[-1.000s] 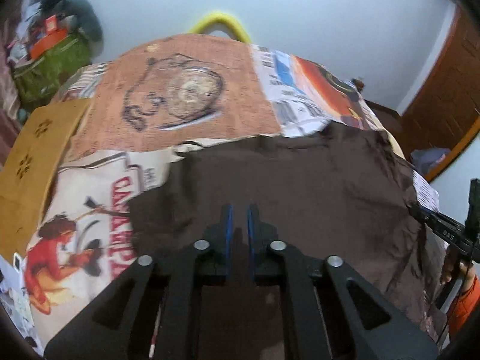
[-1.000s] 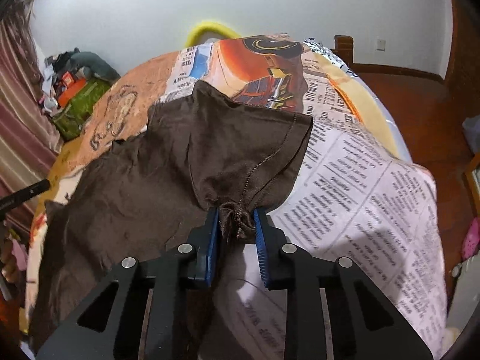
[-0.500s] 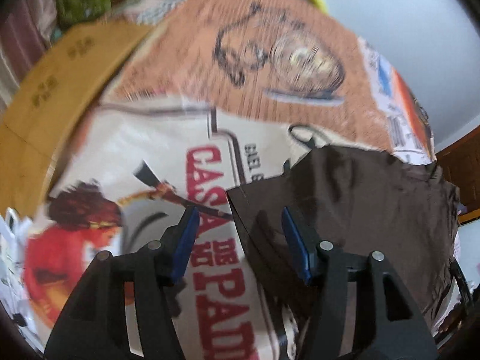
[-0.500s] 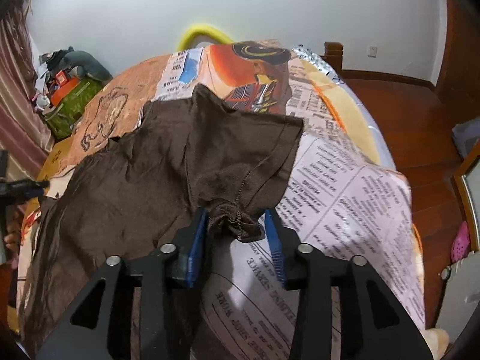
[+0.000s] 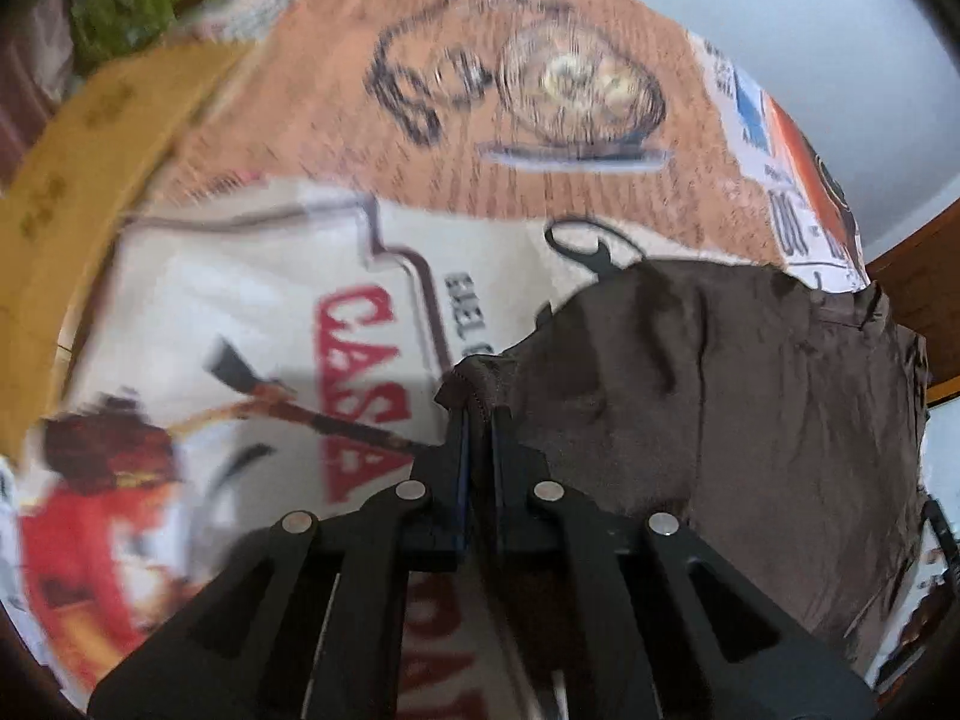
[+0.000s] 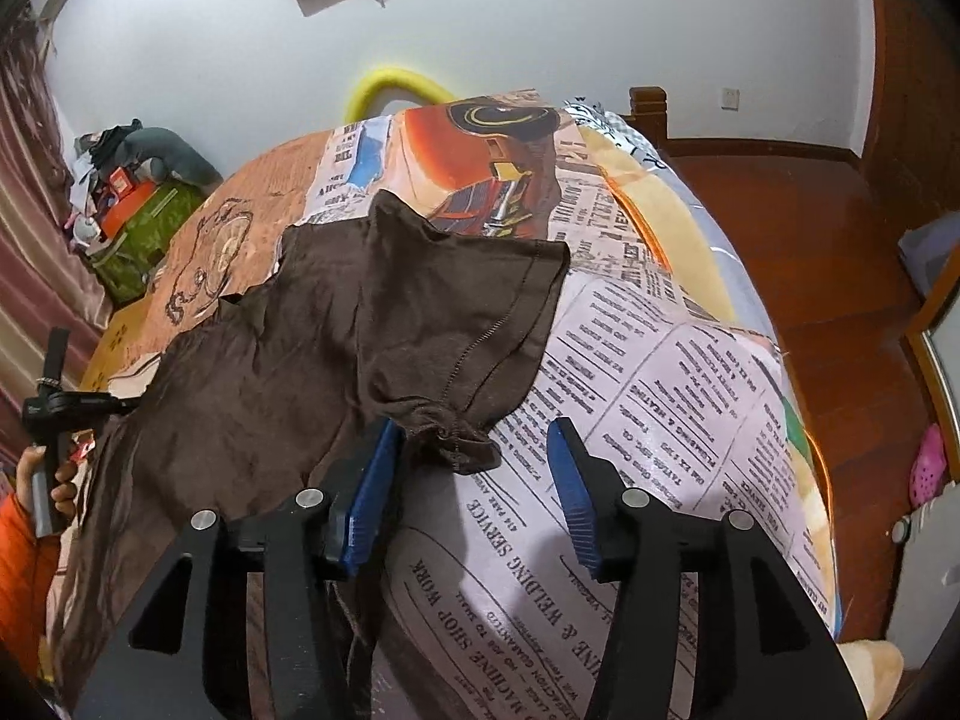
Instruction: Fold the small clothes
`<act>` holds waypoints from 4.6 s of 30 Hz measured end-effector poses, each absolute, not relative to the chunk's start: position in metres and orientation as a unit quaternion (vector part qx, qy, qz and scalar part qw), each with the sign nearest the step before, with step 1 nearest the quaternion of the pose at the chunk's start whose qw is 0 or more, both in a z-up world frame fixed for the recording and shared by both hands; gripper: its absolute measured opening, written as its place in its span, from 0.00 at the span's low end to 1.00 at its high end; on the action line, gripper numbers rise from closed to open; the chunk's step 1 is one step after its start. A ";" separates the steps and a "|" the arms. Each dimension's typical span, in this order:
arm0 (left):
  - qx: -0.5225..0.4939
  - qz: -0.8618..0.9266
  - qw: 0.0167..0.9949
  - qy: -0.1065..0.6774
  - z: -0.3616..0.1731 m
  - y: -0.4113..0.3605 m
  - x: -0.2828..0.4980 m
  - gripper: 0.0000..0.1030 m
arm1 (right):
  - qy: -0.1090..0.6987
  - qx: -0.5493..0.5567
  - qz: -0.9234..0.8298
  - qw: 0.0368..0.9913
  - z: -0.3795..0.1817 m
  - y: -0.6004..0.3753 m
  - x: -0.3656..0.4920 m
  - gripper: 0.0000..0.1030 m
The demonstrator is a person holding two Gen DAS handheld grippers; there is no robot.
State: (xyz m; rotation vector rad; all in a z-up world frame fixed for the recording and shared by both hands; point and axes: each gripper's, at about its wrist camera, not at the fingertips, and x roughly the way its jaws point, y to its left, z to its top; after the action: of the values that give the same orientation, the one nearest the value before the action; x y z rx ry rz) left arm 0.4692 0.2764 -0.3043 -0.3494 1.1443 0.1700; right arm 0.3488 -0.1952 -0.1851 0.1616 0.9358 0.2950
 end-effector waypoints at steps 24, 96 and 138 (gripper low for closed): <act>-0.065 0.016 0.844 0.533 -0.265 0.143 0.520 0.05 | 0.430 0.090 0.166 0.883 -0.179 -0.204 0.344 0.47; -0.028 0.079 0.873 0.481 -0.266 0.225 0.408 0.61 | 0.469 0.057 0.282 0.835 -0.155 -0.029 0.418 0.17; -0.021 0.041 0.919 0.392 -0.142 0.146 0.296 0.70 | 0.353 -0.097 0.256 0.895 -0.100 -0.095 0.261 0.48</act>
State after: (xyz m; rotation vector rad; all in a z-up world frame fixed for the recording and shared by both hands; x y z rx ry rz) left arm 0.2957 0.1455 -0.1416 -0.0435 0.8062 0.0853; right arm 0.2606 -0.0946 -0.0999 -0.2004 0.7322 0.5315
